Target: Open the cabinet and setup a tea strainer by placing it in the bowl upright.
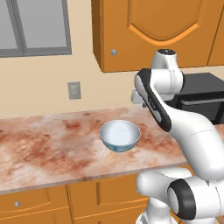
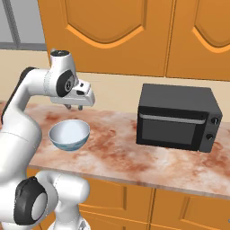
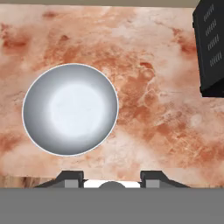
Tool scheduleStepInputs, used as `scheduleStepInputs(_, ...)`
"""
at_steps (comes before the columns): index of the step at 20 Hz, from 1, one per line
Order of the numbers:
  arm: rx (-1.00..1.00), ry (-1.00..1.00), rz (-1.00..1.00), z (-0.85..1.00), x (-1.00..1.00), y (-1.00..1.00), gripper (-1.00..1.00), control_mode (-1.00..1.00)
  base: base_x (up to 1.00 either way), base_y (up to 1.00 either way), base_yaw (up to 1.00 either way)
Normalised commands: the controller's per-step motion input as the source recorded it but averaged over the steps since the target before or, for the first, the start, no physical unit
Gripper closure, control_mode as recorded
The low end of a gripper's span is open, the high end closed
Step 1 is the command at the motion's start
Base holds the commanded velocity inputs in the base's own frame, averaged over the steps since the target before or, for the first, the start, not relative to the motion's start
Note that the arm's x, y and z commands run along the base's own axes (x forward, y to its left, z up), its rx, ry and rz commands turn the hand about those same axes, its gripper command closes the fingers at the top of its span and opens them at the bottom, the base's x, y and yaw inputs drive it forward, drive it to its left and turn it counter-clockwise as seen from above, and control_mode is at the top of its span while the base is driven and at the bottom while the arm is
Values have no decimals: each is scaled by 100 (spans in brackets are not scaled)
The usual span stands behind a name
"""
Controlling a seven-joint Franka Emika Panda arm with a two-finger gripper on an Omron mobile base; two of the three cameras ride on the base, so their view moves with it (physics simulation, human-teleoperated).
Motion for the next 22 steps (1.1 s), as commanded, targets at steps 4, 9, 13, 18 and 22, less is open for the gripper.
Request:
scheduleStepInputs(4, 0, -3, 0, 0, 0, 38, -100, -100, 0, 0, 0)
scheduleStepInputs(9, -6, -19, -3, 34, -1, 48, -100, -100, 0, 0, 0)
scheduleStepInputs(13, 2, -31, -9, 100, 0, 19, -100, -100, 0, 0, 0)
scheduleStepInputs(18, 0, -46, -5, 100, 0, 54, -100, -100, 0, 0, 0)
scheduleStepInputs(22, 0, -31, 0, 100, 0, 18, -100, -100, 0, 0, 0)
